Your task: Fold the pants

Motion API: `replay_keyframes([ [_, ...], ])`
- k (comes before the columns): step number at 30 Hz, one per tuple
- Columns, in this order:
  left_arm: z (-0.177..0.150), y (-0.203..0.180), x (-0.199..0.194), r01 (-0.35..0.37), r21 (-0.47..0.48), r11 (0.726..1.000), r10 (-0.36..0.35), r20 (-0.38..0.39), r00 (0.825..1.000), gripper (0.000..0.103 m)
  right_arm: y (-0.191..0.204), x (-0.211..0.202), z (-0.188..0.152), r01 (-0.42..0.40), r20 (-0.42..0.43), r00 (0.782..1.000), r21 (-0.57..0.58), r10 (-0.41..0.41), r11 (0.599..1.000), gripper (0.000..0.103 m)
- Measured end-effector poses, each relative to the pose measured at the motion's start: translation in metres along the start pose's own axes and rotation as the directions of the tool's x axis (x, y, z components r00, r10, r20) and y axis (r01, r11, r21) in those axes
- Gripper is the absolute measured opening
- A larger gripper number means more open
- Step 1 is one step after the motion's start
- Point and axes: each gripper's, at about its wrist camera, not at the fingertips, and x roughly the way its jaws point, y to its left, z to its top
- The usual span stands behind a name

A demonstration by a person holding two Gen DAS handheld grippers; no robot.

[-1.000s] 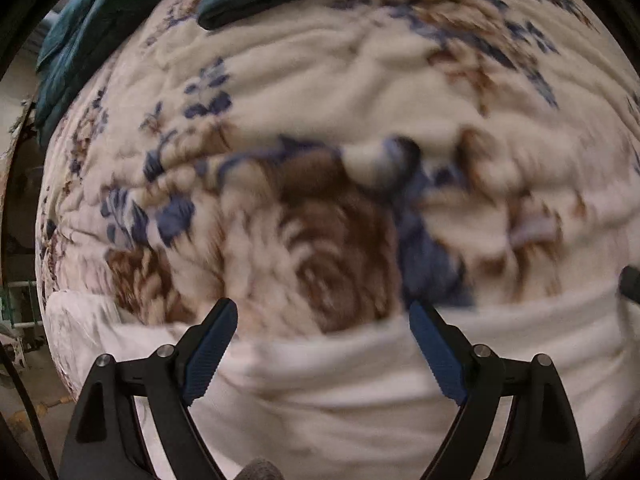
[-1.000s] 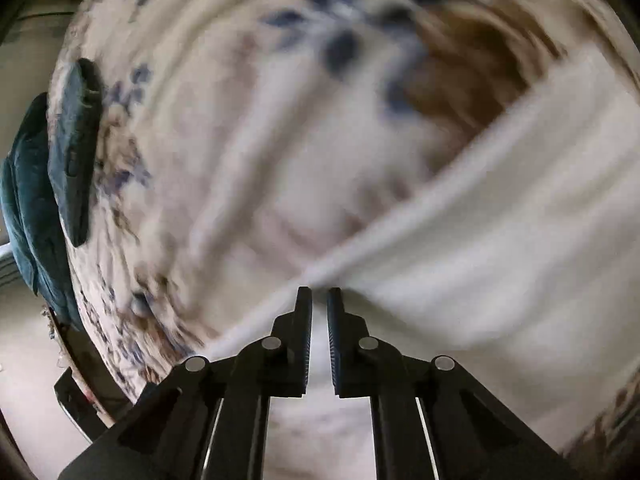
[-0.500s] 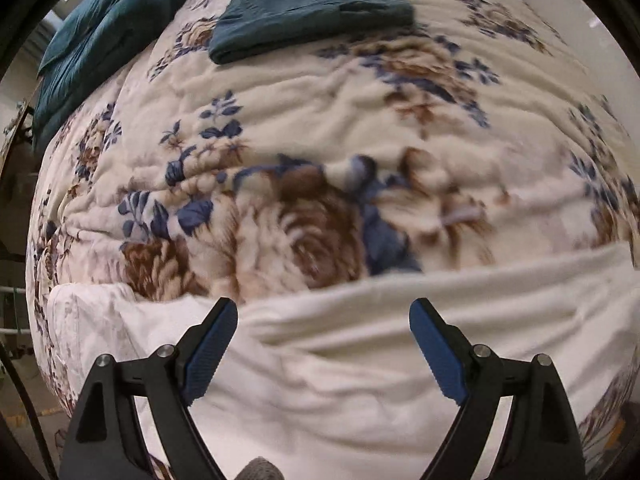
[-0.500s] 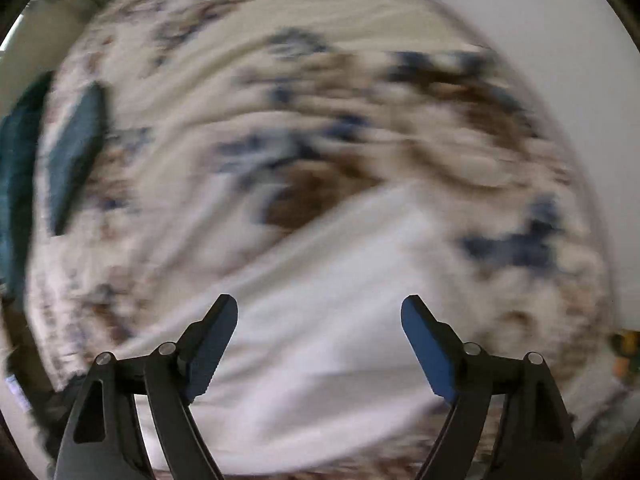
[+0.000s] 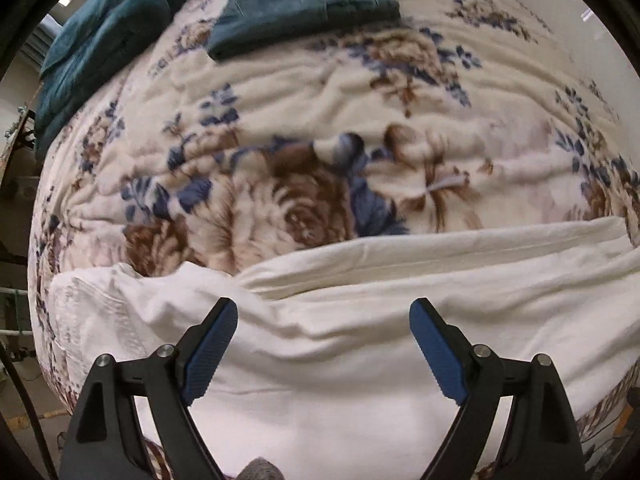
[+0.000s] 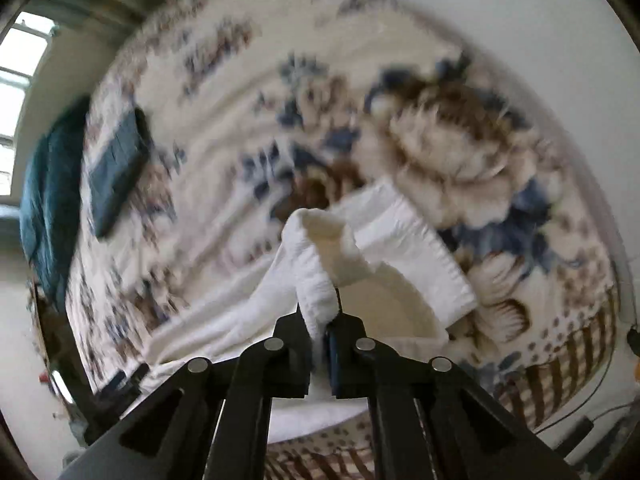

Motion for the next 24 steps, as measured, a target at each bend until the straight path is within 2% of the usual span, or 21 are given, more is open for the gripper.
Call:
replay_keyframes([
  [2, 0.0, 0.001, 0.001, -0.017, 0.003, 1.0, 0.017, 0.0, 1.0, 0.088, -0.022, 0.022, 0.006, 0.034, -0.074, 0.997, 0.058, -0.029, 0.998, 0.009],
  [4, 0.0, 0.004, 0.005, -0.016, -0.012, 1.0, 0.016, -0.017, 1.0, 0.088, -0.036, 0.063, 0.012, 0.085, -0.196, 0.978, 0.075, -0.069, 0.994, 0.017],
  [5, -0.001, 0.004, 0.006, -0.021, -0.014, 1.0, 0.021, -0.019, 1.0, 0.088, -0.043, 0.075, 0.014, 0.125, -0.24, 0.965, 0.067, -0.106, 0.99, 0.025],
  [6, -0.002, 0.004, 0.007, -0.026, -0.007, 1.0, 0.025, -0.021, 0.999, 0.088, -0.046, 0.079, 0.013, 0.148, -0.242, 0.961, 0.047, -0.133, 0.988, 0.035],
  [7, -0.003, 0.004, 0.007, -0.026, -0.003, 1.0, 0.026, -0.02, 0.999, 0.088, -0.047, 0.079, 0.015, 0.157, -0.227, 0.963, 0.034, -0.146, 0.987, 0.043],
  [8, -0.004, 0.003, 0.007, -0.027, -0.001, 1.0, 0.027, -0.021, 0.999, 0.088, -0.047, 0.078, 0.016, 0.152, -0.215, 0.966, 0.03, -0.142, 0.988, 0.06],
  [9, -0.006, 0.002, 0.009, -0.029, 0.006, 1.0, 0.029, -0.024, 0.999, 0.088, -0.048, 0.075, 0.018, 0.126, -0.205, 0.972, 0.034, -0.117, 0.991, 0.069],
  [11, -0.009, 0.0, 0.012, -0.034, 0.019, 0.999, 0.035, -0.032, 0.999, 0.088, -0.047, 0.077, 0.024, 0.114, -0.195, 0.975, 0.041, -0.104, 0.993, 0.069],
  [14, -0.009, -0.006, 0.023, -0.02, 0.04, 0.999, 0.023, -0.058, 0.998, 0.088, -0.044, 0.088, 0.038, 0.146, -0.188, 0.972, 0.007, -0.142, 0.989, 0.069],
  [16, -0.006, -0.012, 0.033, -0.025, 0.05, 0.998, 0.028, -0.072, 0.997, 0.088, -0.034, 0.106, 0.042, 0.115, -0.235, 0.965, -0.028, -0.119, 0.993, 0.069],
  [17, -0.004, -0.016, 0.039, -0.029, 0.063, 0.998, 0.034, -0.082, 0.996, 0.088, -0.026, 0.116, 0.042, 0.114, -0.275, 0.952, -0.079, -0.131, 0.99, 0.066],
  [18, -0.001, -0.02, 0.046, -0.04, 0.071, 0.997, 0.046, -0.089, 0.995, 0.088, -0.015, 0.125, 0.041, 0.172, -0.274, 0.938, -0.172, -0.215, 0.97, 0.062],
  [19, 0.004, -0.023, 0.054, -0.056, 0.071, 0.996, 0.062, -0.086, 0.994, 0.088, -0.002, 0.131, 0.041, 0.267, -0.23, 0.916, -0.266, -0.33, 0.926, 0.06],
  [20, 0.008, -0.025, 0.06, -0.074, 0.072, 0.995, 0.08, -0.085, 0.993, 0.088, 0.009, 0.133, 0.043, 0.439, -0.123, 0.854, -0.353, -0.506, 0.826, 0.06],
  [21, 0.012, -0.026, 0.065, -0.081, 0.069, 0.994, 0.087, -0.091, 0.992, 0.088, 0.016, 0.13, 0.046, 0.508, -0.065, 0.824, -0.357, -0.563, 0.784, 0.06],
  [22, 0.017, -0.025, 0.069, -0.083, 0.058, 0.995, 0.088, -0.092, 0.992, 0.088, 0.021, 0.122, 0.048, 0.508, -0.033, 0.837, -0.324, -0.546, 0.798, 0.06],
  [24, 0.026, -0.022, 0.071, -0.091, 0.03, 0.995, 0.093, -0.079, 0.993, 0.088, 0.041, 0.1, 0.042, 0.406, 0.002, 0.906, -0.279, -0.422, 0.87, 0.06],
])
